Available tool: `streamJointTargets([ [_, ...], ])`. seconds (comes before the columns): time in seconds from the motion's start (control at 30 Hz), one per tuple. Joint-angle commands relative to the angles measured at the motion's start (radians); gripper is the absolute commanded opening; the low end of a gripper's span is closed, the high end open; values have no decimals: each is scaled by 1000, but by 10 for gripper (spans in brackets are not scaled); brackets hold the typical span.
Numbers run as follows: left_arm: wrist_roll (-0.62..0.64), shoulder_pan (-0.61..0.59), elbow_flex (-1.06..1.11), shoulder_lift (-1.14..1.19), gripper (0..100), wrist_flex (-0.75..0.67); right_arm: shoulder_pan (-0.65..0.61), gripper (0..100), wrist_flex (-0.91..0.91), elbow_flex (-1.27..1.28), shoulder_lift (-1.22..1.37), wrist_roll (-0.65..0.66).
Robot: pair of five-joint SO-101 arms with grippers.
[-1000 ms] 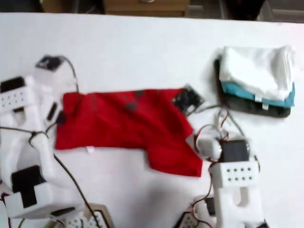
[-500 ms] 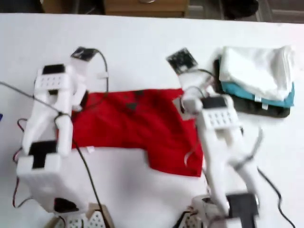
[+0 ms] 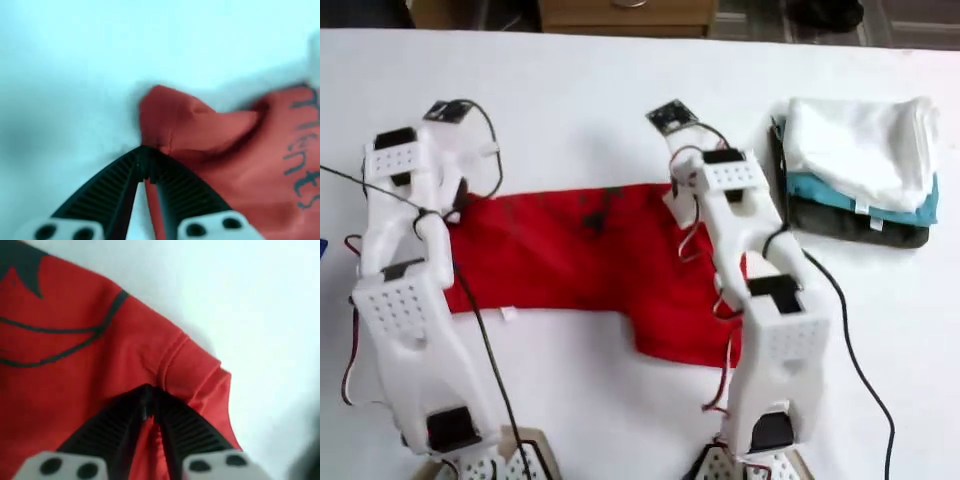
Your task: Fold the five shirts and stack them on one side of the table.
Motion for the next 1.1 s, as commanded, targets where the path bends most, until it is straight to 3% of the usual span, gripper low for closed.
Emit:
streamJointTargets([
  [0.0,-11,-51,-229,118,26,66,30,18,71,-275,134,0],
  [0.3,-11,-78,-779,416,26,293,30,18,268,-893,466,0],
  [0.47,-9,-71,-970,486,26,400,28,18,489,-1172,527,0],
  [0.73,-9,-68,-964,359,26,405,67,18,728,-1521,524,2],
  [1.07,-9,-41,-504,-86,26,404,90,18,730,-1359,343,-3],
])
